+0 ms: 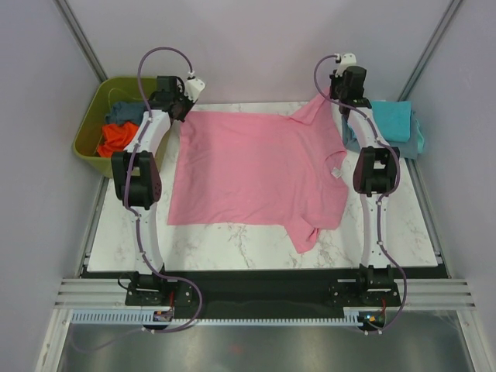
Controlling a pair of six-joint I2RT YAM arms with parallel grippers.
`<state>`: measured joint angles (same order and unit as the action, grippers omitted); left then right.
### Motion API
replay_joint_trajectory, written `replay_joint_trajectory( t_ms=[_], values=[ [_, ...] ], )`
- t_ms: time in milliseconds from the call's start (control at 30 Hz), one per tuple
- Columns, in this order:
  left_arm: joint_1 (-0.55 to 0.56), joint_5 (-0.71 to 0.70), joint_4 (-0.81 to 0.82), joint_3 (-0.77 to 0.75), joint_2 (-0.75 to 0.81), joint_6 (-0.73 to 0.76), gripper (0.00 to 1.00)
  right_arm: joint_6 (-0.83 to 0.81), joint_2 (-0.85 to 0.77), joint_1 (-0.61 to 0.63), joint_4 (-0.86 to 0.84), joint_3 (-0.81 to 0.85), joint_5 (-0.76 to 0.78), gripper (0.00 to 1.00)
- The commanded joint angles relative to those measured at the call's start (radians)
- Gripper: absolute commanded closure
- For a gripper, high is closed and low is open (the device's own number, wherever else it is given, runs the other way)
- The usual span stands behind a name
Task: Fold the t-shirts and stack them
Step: Flatten the tshirt out
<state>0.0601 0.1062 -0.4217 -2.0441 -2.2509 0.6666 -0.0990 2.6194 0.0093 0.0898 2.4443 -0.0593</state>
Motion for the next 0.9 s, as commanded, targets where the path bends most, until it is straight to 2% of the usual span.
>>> replay_joint_trajectory(
  t_ms=[0, 533, 867],
  values=[
    [-0.014, -0.019, 0.028, 0.024, 0.068, -0.024, 0.98, 0.013, -0.028, 0.021, -0.035, -0.005, -0.005, 1.0],
    [-0.014, -0.007, 0.005, 0.091, 0.146, -0.025, 0.98, 0.001, -0.085, 0.031, -0.009, -0.076, -0.03, 1.0],
    [-0.014, 0.023, -0.011, 0.116, 0.139, -0.047, 0.98, -0.024, -0.168, 0.031, 0.028, -0.197, -0.039, 1.0]
  ],
)
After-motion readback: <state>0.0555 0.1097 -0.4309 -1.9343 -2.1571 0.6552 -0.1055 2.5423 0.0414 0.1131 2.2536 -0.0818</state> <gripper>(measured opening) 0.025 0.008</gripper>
